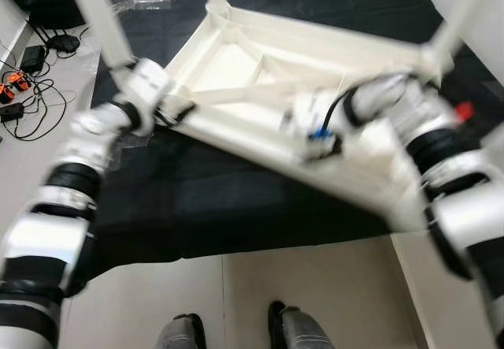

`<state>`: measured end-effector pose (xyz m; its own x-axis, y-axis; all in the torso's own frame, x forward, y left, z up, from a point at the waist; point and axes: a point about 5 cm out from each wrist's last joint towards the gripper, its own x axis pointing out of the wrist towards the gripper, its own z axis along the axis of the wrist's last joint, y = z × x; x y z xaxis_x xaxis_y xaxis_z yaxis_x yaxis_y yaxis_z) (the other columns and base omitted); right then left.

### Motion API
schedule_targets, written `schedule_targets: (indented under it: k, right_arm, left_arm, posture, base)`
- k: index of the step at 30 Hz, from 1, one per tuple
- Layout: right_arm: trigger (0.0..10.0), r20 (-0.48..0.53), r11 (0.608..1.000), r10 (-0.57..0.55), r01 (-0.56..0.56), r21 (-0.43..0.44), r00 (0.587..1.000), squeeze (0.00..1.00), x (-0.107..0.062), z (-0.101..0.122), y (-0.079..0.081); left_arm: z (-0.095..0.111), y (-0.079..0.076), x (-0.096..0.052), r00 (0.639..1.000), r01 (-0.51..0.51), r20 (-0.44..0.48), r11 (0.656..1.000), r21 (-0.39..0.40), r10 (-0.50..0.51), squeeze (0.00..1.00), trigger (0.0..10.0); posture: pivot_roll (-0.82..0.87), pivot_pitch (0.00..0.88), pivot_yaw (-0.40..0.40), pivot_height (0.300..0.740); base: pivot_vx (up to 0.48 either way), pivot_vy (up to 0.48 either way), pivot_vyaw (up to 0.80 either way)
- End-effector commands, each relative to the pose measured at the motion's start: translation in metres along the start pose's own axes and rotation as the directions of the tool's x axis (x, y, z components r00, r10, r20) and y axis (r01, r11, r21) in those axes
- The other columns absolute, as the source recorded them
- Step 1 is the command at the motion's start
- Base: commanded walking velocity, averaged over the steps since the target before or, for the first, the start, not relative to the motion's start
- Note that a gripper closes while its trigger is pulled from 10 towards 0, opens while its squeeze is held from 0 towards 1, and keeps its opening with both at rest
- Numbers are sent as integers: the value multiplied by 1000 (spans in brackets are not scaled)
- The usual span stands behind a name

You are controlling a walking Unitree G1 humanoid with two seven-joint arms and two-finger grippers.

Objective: Building children table

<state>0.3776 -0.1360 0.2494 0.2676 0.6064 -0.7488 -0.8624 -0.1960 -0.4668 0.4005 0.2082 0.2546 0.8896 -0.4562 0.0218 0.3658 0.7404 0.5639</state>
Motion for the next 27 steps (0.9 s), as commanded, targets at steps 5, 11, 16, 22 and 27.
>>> schedule_targets:
  k: [5, 11, 16, 22, 27]
  right_arm:
    - [10000, 326, 994, 94, -70, -85, 941, 0, 22, 58, 9]
    - [10000, 324, 897, -436, 435, 80, 840, 0, 13, 75, -44]
    - [10000, 307, 644, -764, 641, 417, 567, 0, -26, 82, -80]
    - [10000, 404, 549, -834, 496, 673, 376, 0, -58, 97, -86]
    - [10000, 468, 469, -878, 374, 800, 100, 0, -93, 108, -80]
  left_arm:
    - [-18, 33, -25, 986, -104, -124, 994, 34, 108, 0, 10000]
    - [-6, 25, -12, 992, -114, -51, 993, 20, 115, 0, 10000]
    - [4, -3, 5, 999, -37, 39, 999, -5, 37, 0, 10000]
    - [11, -17, 13, 996, -19, 91, 1000, -8, 19, 0, 10000]
    - [21, -32, 21, 986, -4, 164, 999, -33, 10, 0, 10000]
  posture:
    - [-5, 215, -9, 740]
    - [-6, 209, -24, 740]
    - [-12, 205, -25, 740]
    - [-7, 196, -30, 740]
    - [-4, 188, -23, 740]
  base:
    - [0, 0, 0]
    - [0, 0, 0]
    - [0, 0, 0]
    - [0, 0, 0]
    - [0, 0, 0]
